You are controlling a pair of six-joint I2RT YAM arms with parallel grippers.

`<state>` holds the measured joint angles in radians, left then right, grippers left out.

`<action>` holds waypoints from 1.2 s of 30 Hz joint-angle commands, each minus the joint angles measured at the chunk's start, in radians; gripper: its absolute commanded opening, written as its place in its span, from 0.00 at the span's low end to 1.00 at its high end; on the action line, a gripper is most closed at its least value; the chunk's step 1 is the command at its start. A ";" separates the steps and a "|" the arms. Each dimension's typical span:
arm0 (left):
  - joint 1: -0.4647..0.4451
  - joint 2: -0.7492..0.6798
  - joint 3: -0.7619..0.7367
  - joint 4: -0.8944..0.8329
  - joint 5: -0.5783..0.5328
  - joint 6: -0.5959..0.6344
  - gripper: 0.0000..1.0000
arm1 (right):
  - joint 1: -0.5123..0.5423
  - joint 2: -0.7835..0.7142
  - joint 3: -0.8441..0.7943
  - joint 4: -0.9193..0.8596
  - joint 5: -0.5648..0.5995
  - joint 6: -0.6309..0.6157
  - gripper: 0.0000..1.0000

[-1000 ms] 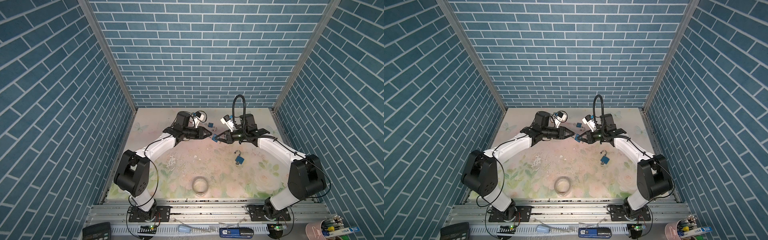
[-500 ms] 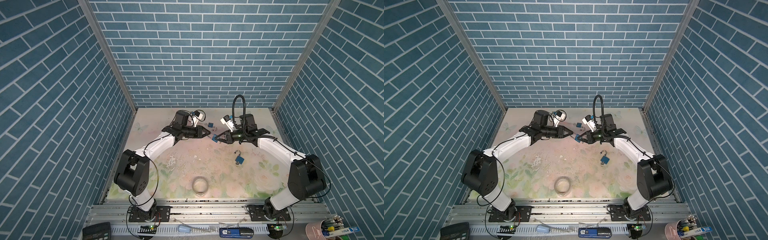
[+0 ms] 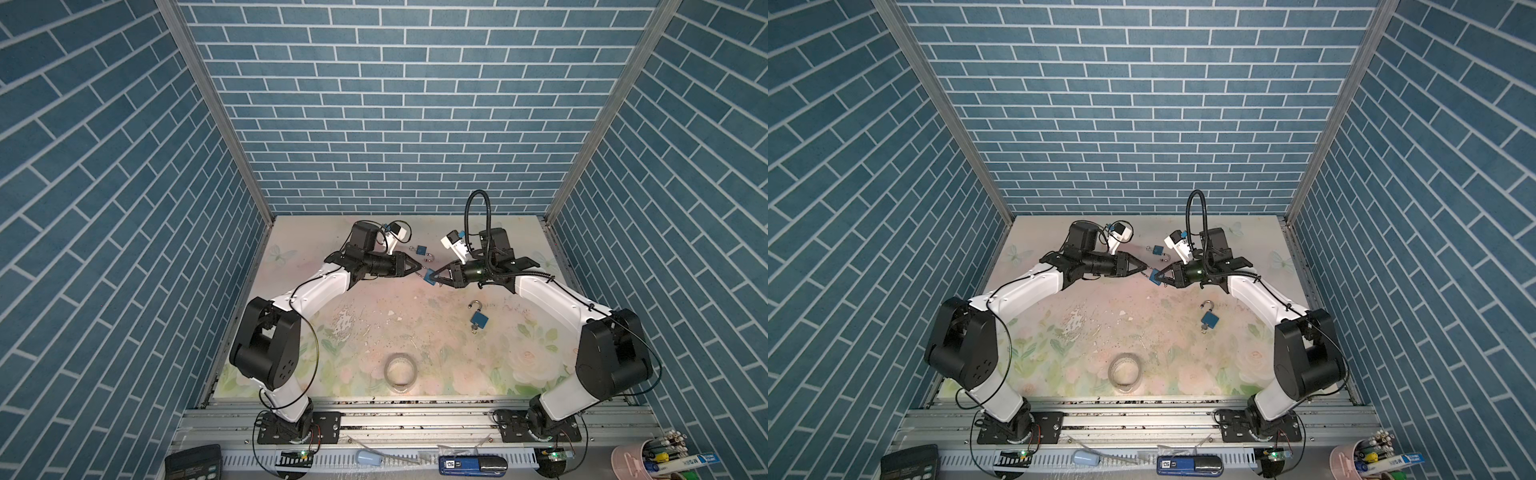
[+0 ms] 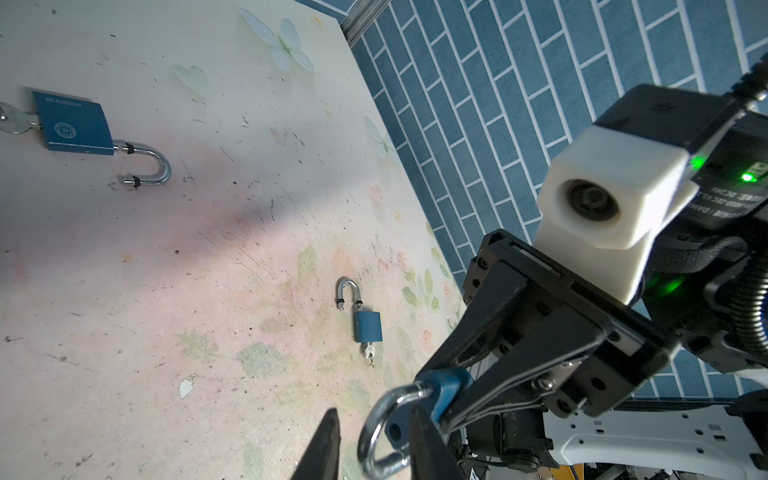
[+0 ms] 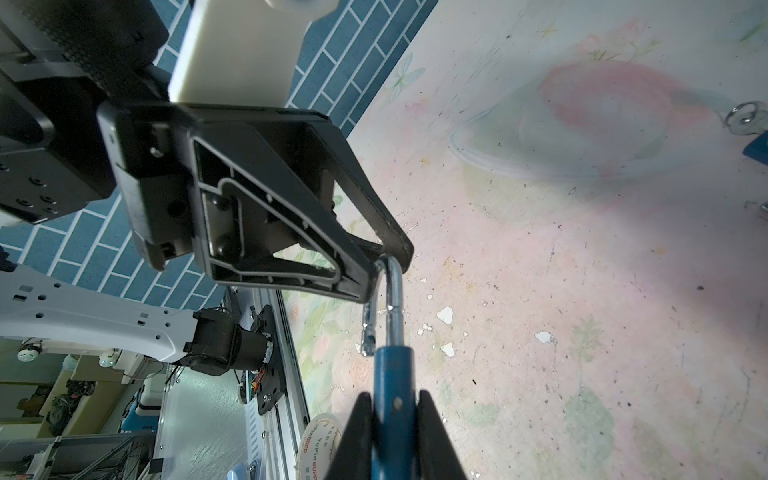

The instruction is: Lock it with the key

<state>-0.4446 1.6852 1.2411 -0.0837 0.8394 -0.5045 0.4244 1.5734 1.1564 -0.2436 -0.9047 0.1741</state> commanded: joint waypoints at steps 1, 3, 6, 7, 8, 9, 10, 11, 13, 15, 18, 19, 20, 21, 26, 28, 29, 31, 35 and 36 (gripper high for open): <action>0.002 0.009 0.020 0.014 0.011 0.011 0.30 | -0.001 0.006 0.044 0.004 -0.033 -0.057 0.00; 0.002 0.013 0.026 0.010 0.012 0.011 0.29 | -0.001 0.006 0.043 0.004 -0.034 -0.057 0.00; 0.003 0.019 0.031 0.012 0.015 0.010 0.28 | -0.001 0.003 0.041 0.004 -0.033 -0.057 0.00; 0.003 0.022 0.033 0.014 0.020 0.007 0.28 | -0.001 0.003 0.040 0.004 -0.033 -0.057 0.00; 0.001 0.025 0.033 0.014 0.023 0.007 0.28 | -0.001 0.002 0.040 0.004 -0.033 -0.057 0.00; 0.003 0.024 0.033 0.011 0.021 0.009 0.27 | -0.001 0.001 0.039 0.004 -0.033 -0.057 0.00; 0.002 0.024 0.034 0.009 0.023 0.010 0.27 | -0.001 0.001 0.038 0.005 -0.033 -0.058 0.00; 0.002 0.023 0.032 0.009 0.020 0.011 0.27 | -0.001 0.002 0.038 0.005 -0.034 -0.057 0.00; 0.002 0.023 0.034 0.010 0.021 0.011 0.26 | -0.001 0.001 0.038 0.006 -0.036 -0.056 0.00; 0.002 0.022 0.033 0.013 0.024 0.009 0.25 | -0.001 0.001 0.035 0.009 -0.036 -0.056 0.00; 0.002 0.027 0.033 0.016 0.025 0.007 0.22 | -0.001 0.001 0.036 0.010 -0.036 -0.054 0.00; 0.002 0.028 0.034 0.018 0.029 0.007 0.21 | -0.001 -0.001 0.036 0.010 -0.036 -0.054 0.00; 0.001 0.029 0.034 0.019 0.032 0.006 0.20 | -0.001 0.000 0.036 0.009 -0.036 -0.054 0.00; 0.003 0.031 0.035 0.021 0.036 0.006 0.20 | -0.001 0.000 0.035 0.010 -0.036 -0.054 0.00; 0.002 0.033 0.034 0.018 0.049 0.007 0.16 | -0.001 0.003 0.037 0.012 -0.031 -0.054 0.00; 0.003 0.033 0.033 0.019 0.054 0.008 0.15 | -0.001 0.004 0.040 0.010 -0.031 -0.054 0.00; 0.003 0.033 0.034 0.019 0.057 0.006 0.15 | -0.001 0.007 0.041 0.012 -0.030 -0.054 0.00; 0.002 0.032 0.035 0.018 0.061 0.007 0.10 | -0.001 0.007 0.045 0.014 -0.028 -0.053 0.00; 0.002 0.033 0.031 0.021 0.052 0.005 0.00 | -0.001 0.007 0.044 0.026 -0.019 -0.043 0.00; 0.003 0.034 0.031 0.022 0.051 0.004 0.00 | -0.001 0.007 0.042 0.032 -0.019 -0.037 0.01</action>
<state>-0.4377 1.7020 1.2572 -0.0673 0.8970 -0.5156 0.4194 1.5757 1.1690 -0.2543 -0.8993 0.1509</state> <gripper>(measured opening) 0.098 0.169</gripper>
